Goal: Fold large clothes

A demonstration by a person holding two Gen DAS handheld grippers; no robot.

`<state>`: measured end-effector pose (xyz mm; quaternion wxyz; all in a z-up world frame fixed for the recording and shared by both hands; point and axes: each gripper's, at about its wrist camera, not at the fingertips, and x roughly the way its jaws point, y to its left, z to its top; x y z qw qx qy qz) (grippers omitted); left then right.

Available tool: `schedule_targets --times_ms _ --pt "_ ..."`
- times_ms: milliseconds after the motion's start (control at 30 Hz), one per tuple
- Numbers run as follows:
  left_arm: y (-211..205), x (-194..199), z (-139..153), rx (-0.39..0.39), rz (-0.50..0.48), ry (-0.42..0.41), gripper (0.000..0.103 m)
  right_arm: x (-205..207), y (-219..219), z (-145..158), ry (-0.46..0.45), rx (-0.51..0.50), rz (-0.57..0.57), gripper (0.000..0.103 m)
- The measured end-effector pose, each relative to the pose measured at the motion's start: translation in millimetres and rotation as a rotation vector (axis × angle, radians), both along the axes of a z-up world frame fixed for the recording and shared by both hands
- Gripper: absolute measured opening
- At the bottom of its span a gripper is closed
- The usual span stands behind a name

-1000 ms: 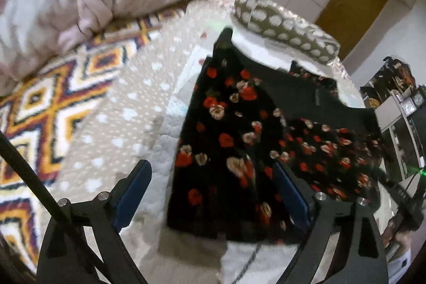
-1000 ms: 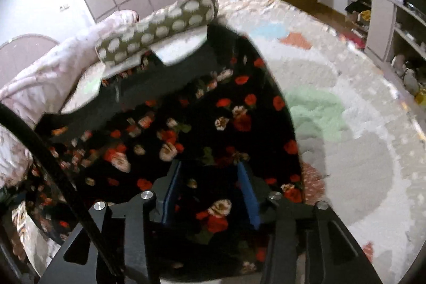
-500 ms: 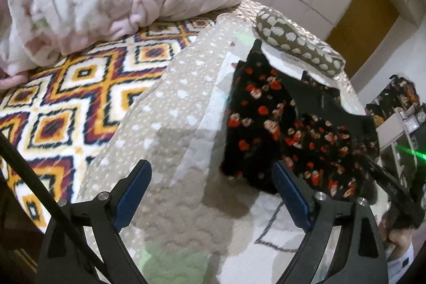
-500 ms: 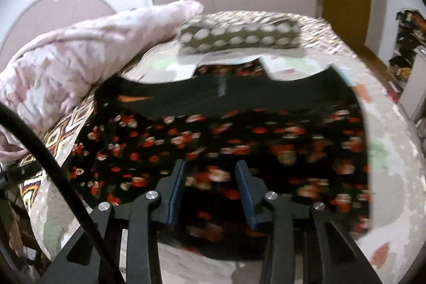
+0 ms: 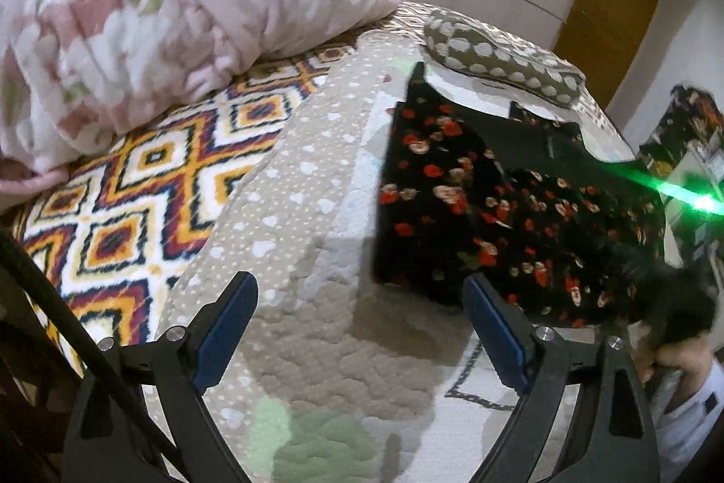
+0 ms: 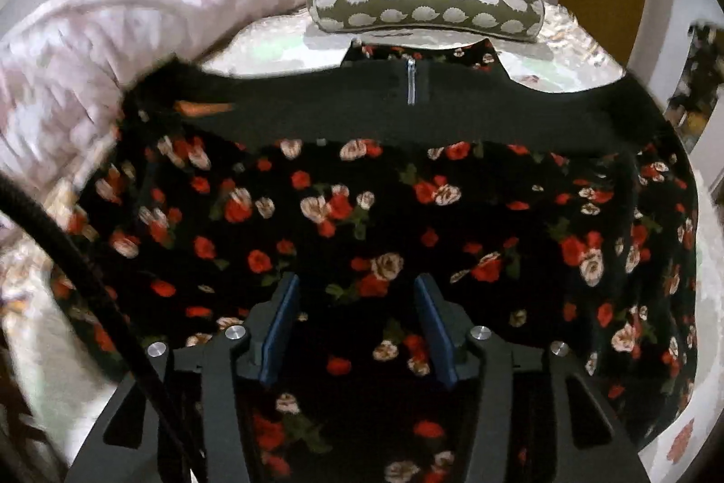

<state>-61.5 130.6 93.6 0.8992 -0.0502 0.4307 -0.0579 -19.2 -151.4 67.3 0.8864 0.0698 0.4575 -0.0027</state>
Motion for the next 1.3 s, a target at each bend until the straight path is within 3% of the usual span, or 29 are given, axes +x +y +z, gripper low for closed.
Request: schedule_targets --times_ms 167,400,633,867,967,1100,1300 --pt "-36 -2 9 0.055 -0.057 -0.020 0.092 -32 -62 44 -0.120 0.180 -0.116 0.060" --pt "-94 4 18 0.085 -0.151 -0.032 0.092 -93 -157 76 -0.225 0.204 -0.257 0.074" --pt "-156 25 14 0.101 -0.243 -0.011 0.092 -129 -219 46 -0.200 0.328 -0.363 0.080" --pt "-218 62 -24 0.214 -0.309 0.042 0.092 -134 -236 7 -0.165 0.476 -0.403 0.082" --pt "-233 80 -51 0.289 -0.306 0.095 0.092 -135 -240 -8 -0.151 0.513 -0.443 0.082" --pt "-234 91 -67 0.254 -0.284 0.098 0.092 -148 -243 -19 -0.170 0.560 -0.492 0.082" --pt "-237 91 -71 0.267 -0.293 0.071 0.092 -166 -239 -32 -0.201 0.674 -0.540 0.082"
